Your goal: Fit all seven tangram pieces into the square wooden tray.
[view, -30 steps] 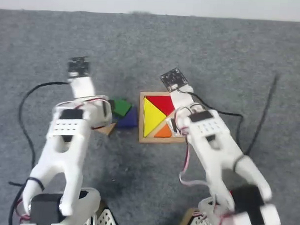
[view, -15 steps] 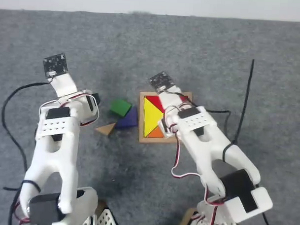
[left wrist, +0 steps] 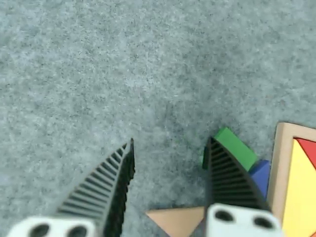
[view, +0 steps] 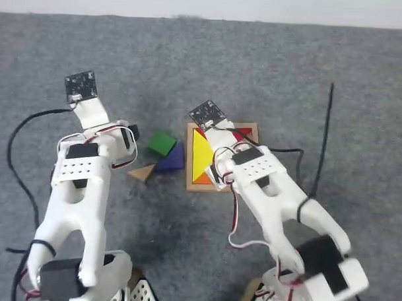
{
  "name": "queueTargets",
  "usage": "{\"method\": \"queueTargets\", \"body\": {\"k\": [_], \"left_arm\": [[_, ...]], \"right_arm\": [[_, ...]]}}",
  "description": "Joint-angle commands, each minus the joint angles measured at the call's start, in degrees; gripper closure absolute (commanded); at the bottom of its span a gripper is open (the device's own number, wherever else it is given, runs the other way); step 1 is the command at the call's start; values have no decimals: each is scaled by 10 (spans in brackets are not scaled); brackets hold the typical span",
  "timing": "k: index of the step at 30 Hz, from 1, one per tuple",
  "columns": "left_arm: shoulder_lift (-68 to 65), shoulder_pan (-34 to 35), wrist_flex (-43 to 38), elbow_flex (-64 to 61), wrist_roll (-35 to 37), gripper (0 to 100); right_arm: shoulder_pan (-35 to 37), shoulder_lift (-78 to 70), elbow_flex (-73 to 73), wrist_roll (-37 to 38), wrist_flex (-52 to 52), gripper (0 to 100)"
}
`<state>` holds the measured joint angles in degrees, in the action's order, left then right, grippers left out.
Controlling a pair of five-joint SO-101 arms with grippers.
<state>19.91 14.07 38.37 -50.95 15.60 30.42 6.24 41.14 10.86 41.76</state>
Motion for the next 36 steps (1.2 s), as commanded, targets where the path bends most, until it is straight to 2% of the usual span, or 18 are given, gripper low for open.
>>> {"method": "queueTargets", "body": {"k": [1,5,9,14,16,21,28,36], "left_arm": [[22,-3,-13,26,6,780],[21,-3,-13,26,5,780],[21,-2,-14,17,4,779],[21,-6,-14,15,-76,783],[22,-11,-10,15,-105,783],[21,-69,91,41,-159,783],[-2,-76,115,32,-249,779],[-138,-74,112,102,-267,778]], "right_arm": [[5,119,22,-6,20,987],[0,191,69,-7,22,987],[-66,230,90,-11,61,987],[-178,270,166,-6,50,990],[-207,305,215,21,31,990],[-249,392,302,52,7,990],[-206,416,345,49,7,990],[-188,422,353,49,6,990]]}}
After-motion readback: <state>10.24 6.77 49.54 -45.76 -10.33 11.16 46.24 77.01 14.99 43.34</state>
